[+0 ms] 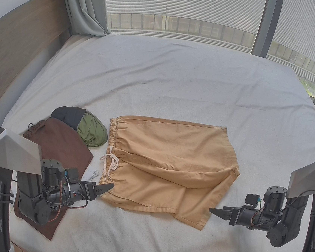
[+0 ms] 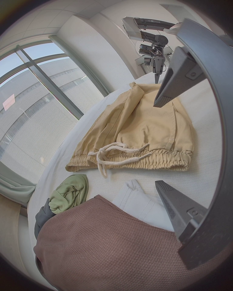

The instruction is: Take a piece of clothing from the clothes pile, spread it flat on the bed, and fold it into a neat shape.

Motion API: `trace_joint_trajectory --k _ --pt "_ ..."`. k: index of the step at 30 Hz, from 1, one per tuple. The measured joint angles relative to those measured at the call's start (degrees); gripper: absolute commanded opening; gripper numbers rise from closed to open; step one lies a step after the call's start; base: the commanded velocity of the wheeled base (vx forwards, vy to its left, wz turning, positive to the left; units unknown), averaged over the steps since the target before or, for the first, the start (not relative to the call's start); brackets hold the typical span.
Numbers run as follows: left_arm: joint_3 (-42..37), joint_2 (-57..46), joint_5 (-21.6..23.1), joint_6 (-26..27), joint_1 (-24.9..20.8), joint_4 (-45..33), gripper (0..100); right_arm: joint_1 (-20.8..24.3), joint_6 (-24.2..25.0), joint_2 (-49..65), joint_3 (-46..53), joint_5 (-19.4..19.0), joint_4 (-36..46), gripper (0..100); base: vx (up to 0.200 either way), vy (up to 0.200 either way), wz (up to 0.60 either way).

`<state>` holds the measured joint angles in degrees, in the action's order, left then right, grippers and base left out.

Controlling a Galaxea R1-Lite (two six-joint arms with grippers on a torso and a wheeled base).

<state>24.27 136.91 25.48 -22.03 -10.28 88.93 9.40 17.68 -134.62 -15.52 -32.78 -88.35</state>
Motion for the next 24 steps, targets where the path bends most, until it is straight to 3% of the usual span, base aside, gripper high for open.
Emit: trace_joint_trajectory --k 24 --pt "0.4 0.4 0.0 0.0 0.2 0.0 100 8.4 1.1 -6.8 -2.5 2.0 -0.5 100 0.000 0.000 0.00"
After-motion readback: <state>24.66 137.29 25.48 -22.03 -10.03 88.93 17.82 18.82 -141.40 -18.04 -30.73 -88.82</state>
